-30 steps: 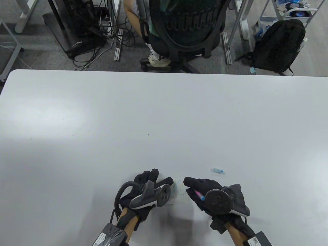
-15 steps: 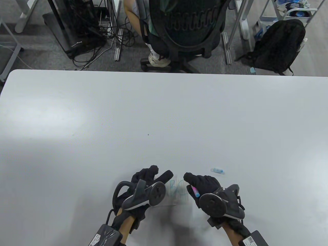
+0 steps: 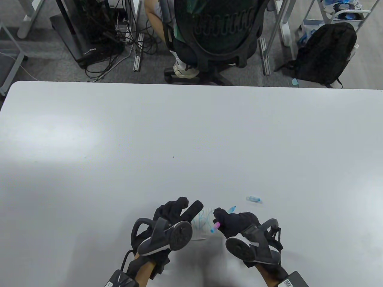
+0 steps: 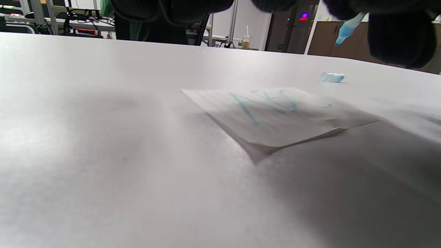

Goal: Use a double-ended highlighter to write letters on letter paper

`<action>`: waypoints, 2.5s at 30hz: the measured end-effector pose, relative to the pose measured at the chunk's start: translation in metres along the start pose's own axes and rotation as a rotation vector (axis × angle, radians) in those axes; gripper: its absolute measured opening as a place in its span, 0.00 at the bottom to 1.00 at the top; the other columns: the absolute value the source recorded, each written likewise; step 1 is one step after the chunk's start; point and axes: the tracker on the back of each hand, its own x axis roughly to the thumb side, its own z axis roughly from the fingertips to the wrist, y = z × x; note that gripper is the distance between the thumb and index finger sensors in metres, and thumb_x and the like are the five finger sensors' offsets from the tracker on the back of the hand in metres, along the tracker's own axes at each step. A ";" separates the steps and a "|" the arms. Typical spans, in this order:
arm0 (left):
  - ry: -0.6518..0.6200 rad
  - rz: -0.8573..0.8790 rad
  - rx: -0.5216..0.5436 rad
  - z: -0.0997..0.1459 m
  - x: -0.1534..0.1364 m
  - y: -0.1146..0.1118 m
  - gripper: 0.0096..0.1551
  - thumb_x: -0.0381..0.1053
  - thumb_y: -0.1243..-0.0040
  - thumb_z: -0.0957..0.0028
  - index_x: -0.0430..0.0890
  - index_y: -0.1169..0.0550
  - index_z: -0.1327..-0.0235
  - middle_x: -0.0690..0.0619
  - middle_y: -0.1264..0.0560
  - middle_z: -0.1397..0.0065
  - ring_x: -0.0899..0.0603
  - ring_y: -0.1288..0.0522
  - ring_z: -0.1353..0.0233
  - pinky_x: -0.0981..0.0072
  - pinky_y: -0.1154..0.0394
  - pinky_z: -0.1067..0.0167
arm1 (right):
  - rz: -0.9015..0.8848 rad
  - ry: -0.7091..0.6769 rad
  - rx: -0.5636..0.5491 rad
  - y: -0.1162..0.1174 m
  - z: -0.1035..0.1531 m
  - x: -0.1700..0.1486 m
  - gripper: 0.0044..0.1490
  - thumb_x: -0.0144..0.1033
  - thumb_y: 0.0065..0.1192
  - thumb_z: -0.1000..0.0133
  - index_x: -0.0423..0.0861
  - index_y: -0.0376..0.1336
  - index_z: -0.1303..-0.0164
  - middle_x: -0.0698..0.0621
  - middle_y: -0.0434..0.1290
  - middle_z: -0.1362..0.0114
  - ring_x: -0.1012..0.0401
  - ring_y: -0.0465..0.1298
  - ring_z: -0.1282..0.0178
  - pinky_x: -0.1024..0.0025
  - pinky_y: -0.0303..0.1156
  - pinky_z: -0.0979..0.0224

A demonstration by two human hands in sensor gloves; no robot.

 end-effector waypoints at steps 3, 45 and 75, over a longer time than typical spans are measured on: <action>-0.030 0.012 0.010 0.004 0.006 0.002 0.37 0.52 0.55 0.33 0.64 0.56 0.18 0.48 0.49 0.12 0.42 0.40 0.18 0.42 0.38 0.20 | 0.039 0.008 0.030 0.002 0.000 0.001 0.24 0.47 0.55 0.44 0.51 0.70 0.42 0.53 0.84 0.69 0.61 0.85 0.77 0.55 0.85 0.56; -0.053 0.112 0.151 0.005 0.021 0.016 0.27 0.52 0.56 0.33 0.48 0.37 0.22 0.54 0.25 0.29 0.51 0.21 0.37 0.51 0.24 0.29 | 0.048 0.019 0.112 0.004 -0.005 0.008 0.38 0.53 0.54 0.43 0.42 0.66 0.28 0.50 0.84 0.61 0.57 0.85 0.68 0.51 0.81 0.46; 0.101 0.245 0.145 -0.001 -0.039 0.019 0.28 0.46 0.57 0.35 0.48 0.37 0.20 0.51 0.27 0.26 0.49 0.22 0.34 0.48 0.26 0.27 | 0.214 0.279 0.415 0.042 -0.015 -0.092 0.31 0.37 0.59 0.41 0.39 0.64 0.28 0.36 0.71 0.29 0.41 0.74 0.34 0.37 0.69 0.31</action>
